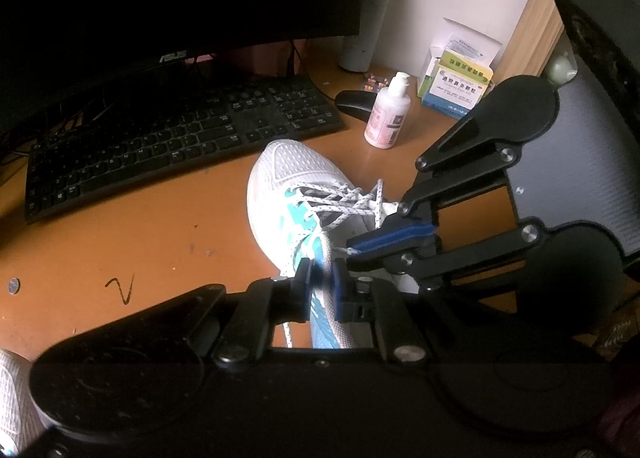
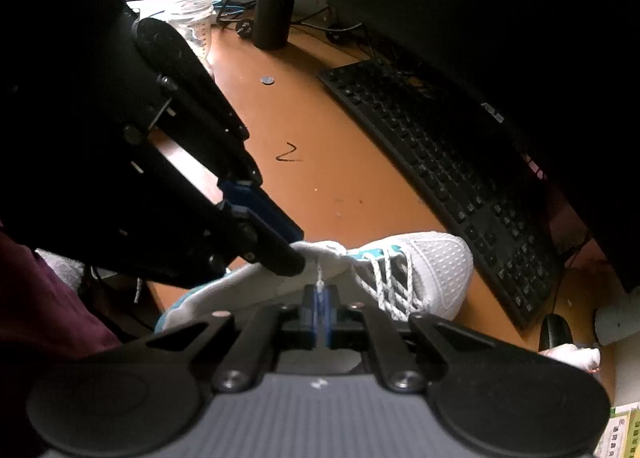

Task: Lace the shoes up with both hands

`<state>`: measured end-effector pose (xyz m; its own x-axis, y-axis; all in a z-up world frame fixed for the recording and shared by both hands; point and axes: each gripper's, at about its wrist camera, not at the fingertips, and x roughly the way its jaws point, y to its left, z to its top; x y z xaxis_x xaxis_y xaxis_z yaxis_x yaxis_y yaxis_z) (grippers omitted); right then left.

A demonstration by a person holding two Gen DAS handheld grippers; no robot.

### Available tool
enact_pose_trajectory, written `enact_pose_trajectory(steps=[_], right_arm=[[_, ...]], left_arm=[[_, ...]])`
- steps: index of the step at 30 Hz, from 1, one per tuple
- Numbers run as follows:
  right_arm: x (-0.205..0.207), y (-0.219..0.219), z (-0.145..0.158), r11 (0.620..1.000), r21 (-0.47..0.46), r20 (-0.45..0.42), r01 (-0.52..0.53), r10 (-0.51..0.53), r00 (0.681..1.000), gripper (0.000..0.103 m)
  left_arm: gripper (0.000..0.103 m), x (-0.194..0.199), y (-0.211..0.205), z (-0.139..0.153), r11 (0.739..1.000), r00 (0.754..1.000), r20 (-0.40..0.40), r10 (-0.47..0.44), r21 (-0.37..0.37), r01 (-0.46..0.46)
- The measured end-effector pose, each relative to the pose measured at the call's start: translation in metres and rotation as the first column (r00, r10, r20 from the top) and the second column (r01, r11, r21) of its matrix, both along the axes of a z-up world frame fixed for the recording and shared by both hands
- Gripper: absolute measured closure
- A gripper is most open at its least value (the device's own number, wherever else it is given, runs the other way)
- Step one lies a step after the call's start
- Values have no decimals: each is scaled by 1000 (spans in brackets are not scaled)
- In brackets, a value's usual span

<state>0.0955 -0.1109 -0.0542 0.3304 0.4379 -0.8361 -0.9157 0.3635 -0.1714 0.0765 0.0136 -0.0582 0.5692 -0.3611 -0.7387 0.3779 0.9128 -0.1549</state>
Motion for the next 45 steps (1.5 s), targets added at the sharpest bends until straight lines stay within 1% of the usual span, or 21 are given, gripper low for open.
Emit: enact_pose_trajectory(steps=[9, 14, 18, 21, 24, 26, 31, 34, 36, 37, 38, 40, 43, 45], right_arm=[[0, 7, -3, 1000, 9, 12, -15, 15, 1000, 99], [0, 8, 0, 999, 32, 19, -20, 20, 1000, 99], [0, 9, 1, 999, 38, 26, -27, 26, 999, 99], [0, 10, -1, 999, 37, 21, -22, 22, 1000, 99], [-2, 11, -1, 999, 37, 24, -22, 21, 999, 99], [-2, 11, -1, 999, 39, 27, -22, 21, 999, 99], [-3, 12, -3, 999, 35, 27, -22, 21, 999, 99], [-2, 12, -4, 999, 33, 26, -21, 20, 999, 99], [-3, 13, -3, 999, 33, 28, -20, 19, 999, 99], [-3, 13, -3, 999, 32, 29, -20, 19, 999, 99], [-3, 13, -3, 999, 32, 29, -19, 18, 999, 99], [-3, 13, -3, 999, 32, 31, -17, 16, 999, 99], [-4, 13, -4, 999, 36, 34, -11, 10, 999, 99], [-5, 12, -4, 999, 41, 34, -5, 4, 999, 99]], left_arm=[[95, 3, 5, 1, 1000, 1000, -8, 0, 2, 0], [95, -1, 6, 8, 1000, 1000, -1, 6, -9, -6], [95, -1, 12, 18, 999, 1000, 14, 24, -42, -23], [95, 2, 18, 18, 996, 998, 14, 61, -62, -60], [95, 5, 23, 14, 992, 996, -9, 90, -90, -90], [95, 8, 27, 9, 986, 994, -31, 109, -122, -112], [95, 17, 37, -1, 955, 981, -102, 165, -231, -185], [95, 24, 45, -9, 922, 969, -160, 190, -311, -232], [95, 25, 47, -11, 910, 964, -178, 196, -333, -246], [95, 26, 50, -13, 898, 960, -195, 201, -354, -261], [95, 27, 51, -14, 892, 958, -203, 204, -365, -267], [95, 28, 55, -18, 868, 952, -228, 206, -407, -285], [103, 27, 62, -24, 831, 947, -252, 200, -468, -300], [103, 24, 64, -25, 817, 944, -254, 208, -486, -311]])
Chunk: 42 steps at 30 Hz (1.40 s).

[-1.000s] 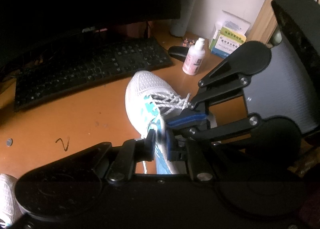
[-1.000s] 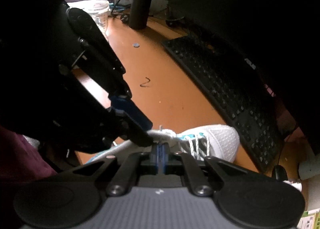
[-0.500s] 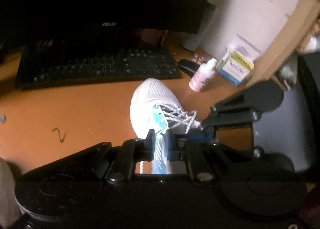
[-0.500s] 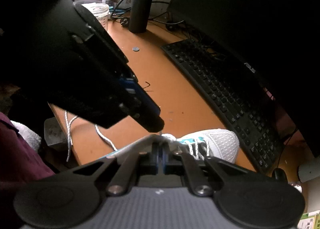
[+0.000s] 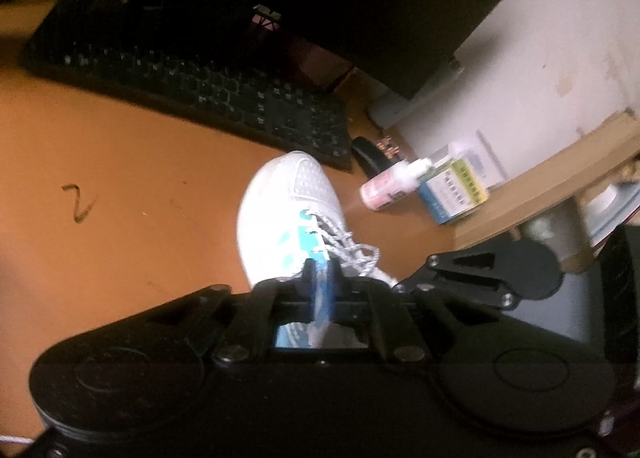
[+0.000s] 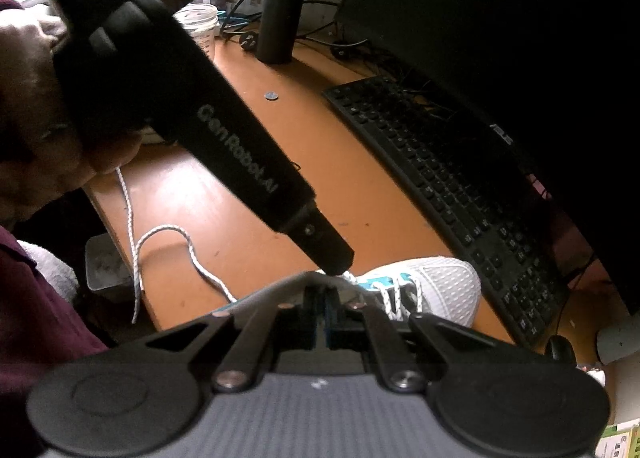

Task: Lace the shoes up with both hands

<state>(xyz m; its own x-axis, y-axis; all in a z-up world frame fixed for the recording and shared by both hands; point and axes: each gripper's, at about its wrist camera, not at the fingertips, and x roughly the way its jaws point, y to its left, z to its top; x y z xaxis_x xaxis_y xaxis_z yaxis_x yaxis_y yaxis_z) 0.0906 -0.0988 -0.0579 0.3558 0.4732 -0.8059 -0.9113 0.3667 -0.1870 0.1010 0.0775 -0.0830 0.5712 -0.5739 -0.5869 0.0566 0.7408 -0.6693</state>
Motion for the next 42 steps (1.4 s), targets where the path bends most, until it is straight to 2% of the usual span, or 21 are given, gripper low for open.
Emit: enact_pose_trajectory(steps=[5, 8, 9, 11, 13, 16, 18, 22, 29, 30, 32, 36, 39, 42], right_arm=[[-1, 1, 0, 1000, -4, 14, 18, -18, 1000, 96], [-4, -4, 3, 999, 2, 41, 44, -44, 998, 80], [-5, -7, 5, 999, 10, 48, 53, -53, 997, 78], [-4, -14, 9, 996, 44, 39, 72, -74, 997, 78], [-3, -15, 10, 996, 49, 31, 75, -77, 997, 79], [-6, -11, 7, 998, 20, 55, 55, -56, 997, 78], [-10, -10, 9, 998, 19, 60, 52, -53, 997, 78], [-14, -11, 9, 999, 15, 58, 51, -52, 997, 78], [-17, -15, 9, 998, 2, 63, 57, -57, 996, 78], [-17, -16, 10, 998, 2, 64, 57, -57, 996, 78], [-16, -16, 9, 998, -5, 64, 59, -58, 996, 78], [-15, -20, 8, 998, -11, 66, 66, -66, 996, 78], [-13, -23, 7, 997, -12, 68, 77, -76, 995, 78], [-11, -26, 8, 996, -8, 72, 92, -91, 993, 77]], left_arm=[[103, -7, 12, 13, 998, 997, 49, 59, 31, -60], [103, -12, 30, 23, 991, 991, 79, 107, 69, -113], [103, -13, 33, 24, 990, 990, 79, 116, 69, -121], [103, -16, 41, 27, 984, 987, 83, 141, 96, -148], [103, -15, 35, 25, 992, 992, 72, 101, 69, -106], [81, -16, 19, 22, 996, 995, 64, 72, 40, -74], [81, -16, 7, 21, 997, 996, 75, 53, 57, -58], [81, -15, -6, 15, 996, 997, 49, 59, 66, -62], [82, -9, -7, 1, 996, 996, -4, 91, 21, -91], [83, -9, -7, 0, 995, 995, -10, 96, 17, -96], [100, -7, -9, -3, 995, 995, -8, 95, 16, -95], [103, -12, -6, 3, 995, 995, 24, 94, 21, -94], [103, -14, -2, 11, 993, 993, 46, 105, 46, -107], [103, -22, 15, 27, 974, 982, 117, 151, 151, -168]])
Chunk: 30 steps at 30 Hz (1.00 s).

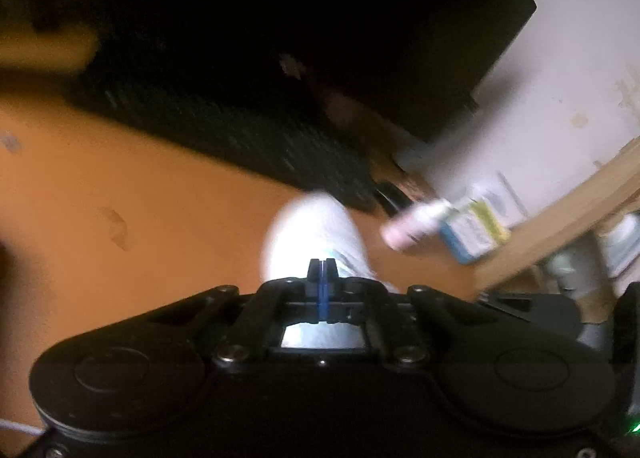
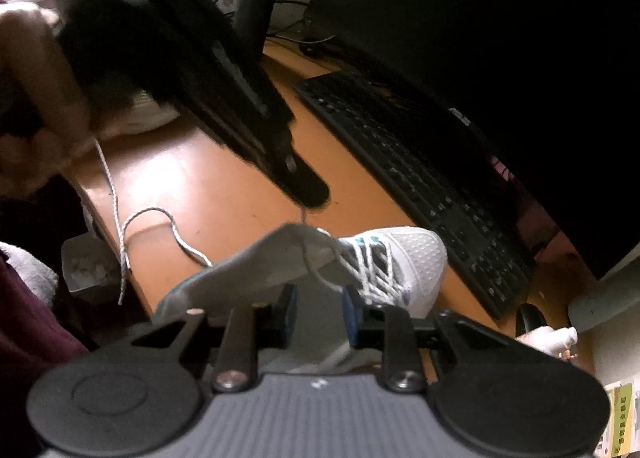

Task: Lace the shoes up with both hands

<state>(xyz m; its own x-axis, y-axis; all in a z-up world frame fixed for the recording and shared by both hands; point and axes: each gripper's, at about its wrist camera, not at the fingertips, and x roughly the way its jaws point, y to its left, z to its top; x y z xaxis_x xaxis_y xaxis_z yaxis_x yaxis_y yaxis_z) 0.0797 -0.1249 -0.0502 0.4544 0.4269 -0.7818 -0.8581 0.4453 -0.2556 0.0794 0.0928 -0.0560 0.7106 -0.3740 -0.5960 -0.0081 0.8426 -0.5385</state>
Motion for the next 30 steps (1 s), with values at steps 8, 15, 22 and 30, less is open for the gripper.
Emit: enact_pose_trajectory(steps=[8, 15, 22, 30], right_arm=[[3, -9, 3, 999, 30, 10, 20, -20, 1000, 77], [-2, -7, 4, 1000, 17, 6, 2, -3, 1000, 77], [-3, -12, 6, 1000, 19, 3, -3, 3, 1000, 78], [-4, -11, 5, 1000, 16, 8, -11, 11, 1000, 78]], left_arm=[[100, -18, 50, 18, 999, 1000, 3, 18, 38, -18], [97, -4, -11, -4, 998, 998, -45, -52, -43, 50], [97, 3, -29, -11, 994, 996, -64, -68, -92, 62], [103, 5, -25, -22, 988, 996, -82, -34, -151, 22]])
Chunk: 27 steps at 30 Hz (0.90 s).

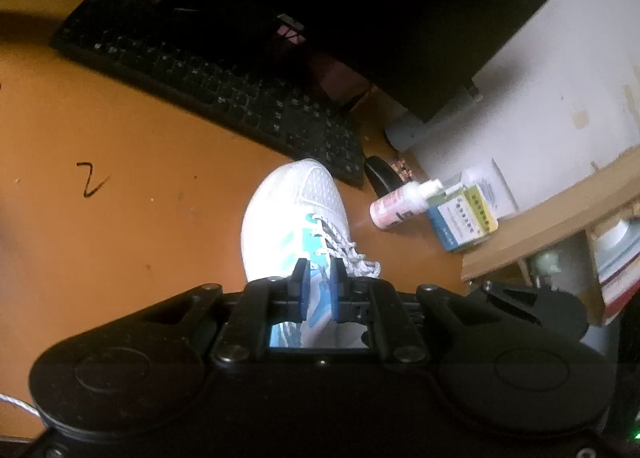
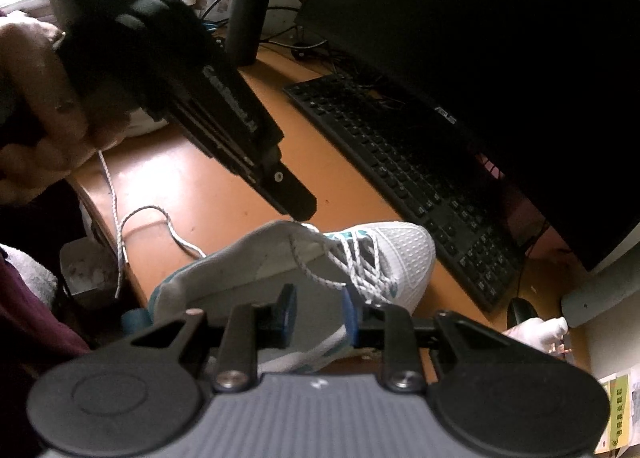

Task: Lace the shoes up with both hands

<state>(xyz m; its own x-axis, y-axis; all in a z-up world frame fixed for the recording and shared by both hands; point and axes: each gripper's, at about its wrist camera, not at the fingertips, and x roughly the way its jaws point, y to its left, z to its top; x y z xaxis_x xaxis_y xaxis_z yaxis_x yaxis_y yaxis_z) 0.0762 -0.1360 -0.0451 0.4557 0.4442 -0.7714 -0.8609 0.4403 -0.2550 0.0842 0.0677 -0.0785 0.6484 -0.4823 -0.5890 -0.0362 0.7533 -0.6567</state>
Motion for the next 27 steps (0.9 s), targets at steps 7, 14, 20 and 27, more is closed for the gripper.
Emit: enact_pose_trajectory(steps=[7, 14, 20, 27], right_arm=[[1, -1, 0, 1000, 0, -2, -2, 2, 1000, 78], [2, -5, 1, 1000, 15, -8, 11, -11, 1000, 78], [2, -6, 0, 999, 26, -8, 19, -18, 1000, 78], [3, -7, -2, 999, 31, -12, 28, -27, 1000, 79]], left_arm=[[103, -16, 30, 30, 984, 991, 108, 84, 151, -100], [103, -56, 104, 61, 886, 945, 175, 278, 334, -322], [103, -88, 137, 76, 791, 902, 195, 386, 433, -433], [103, -93, 109, 67, 874, 953, 112, 283, 380, -304]])
